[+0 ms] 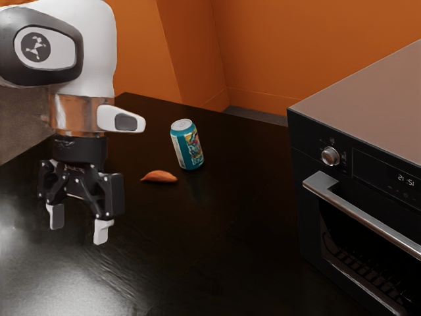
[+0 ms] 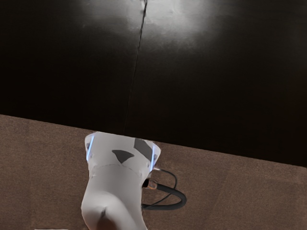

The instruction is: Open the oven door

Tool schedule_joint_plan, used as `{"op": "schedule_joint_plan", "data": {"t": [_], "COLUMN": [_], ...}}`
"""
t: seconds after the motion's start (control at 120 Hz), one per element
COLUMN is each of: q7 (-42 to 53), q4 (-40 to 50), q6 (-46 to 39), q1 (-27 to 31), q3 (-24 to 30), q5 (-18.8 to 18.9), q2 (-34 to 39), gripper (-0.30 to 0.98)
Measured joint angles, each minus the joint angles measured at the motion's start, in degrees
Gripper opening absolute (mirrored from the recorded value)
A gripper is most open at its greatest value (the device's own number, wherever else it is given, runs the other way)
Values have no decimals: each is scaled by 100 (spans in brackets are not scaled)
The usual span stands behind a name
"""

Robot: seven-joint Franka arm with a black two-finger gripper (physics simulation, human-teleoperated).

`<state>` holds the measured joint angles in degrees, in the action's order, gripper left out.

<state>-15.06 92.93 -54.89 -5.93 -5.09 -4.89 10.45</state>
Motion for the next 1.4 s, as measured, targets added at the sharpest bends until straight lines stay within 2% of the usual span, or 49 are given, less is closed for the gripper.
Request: {"op": "schedule_joint_plan", "data": {"t": [0.092, 0.175, 0.292, 0.342, 0.392, 0.458, 0.517, 0.617, 0.733, 0.817, 1.017, 1.192, 1.4], "q7": [-475, -867, -1375, -1561, -1718, -1851, -1944, -2098, -2258, -2354, -2528, -2643, -2740], "q4": [-27, -46, 160, 1057, 1926, 2696, 3087, 3387, 3443, 3441, 3247, 3265, 3255], "q6": [-878, -1302, -1544, -1964, -2504, -3220, -3916, -5011, -6025, -6587, -7566, -7943, -8183], "q1": [-35, -160, -196, -65, 331, 1484, 1778, 1776, 1451, 1146, 991, 1001, 1093], "q3": [53, 56, 119, 299, 693, 1504, 1903, 2492, 2816, 2895, 3246, 3378, 3622], "q5": [-55, -65, -63, -75, -123, -779, -1430, -2391, -2889, -3011, -3122, -3115, -3157], "q2": [40, 273, 1379, 2197, 2987, 3776, 4005, 3997, 3860, 3776, 3223, 3164, 2772], "gripper": [69, 69, 69, 69, 69, 69, 69, 69, 69, 68, 68, 68, 68]}}
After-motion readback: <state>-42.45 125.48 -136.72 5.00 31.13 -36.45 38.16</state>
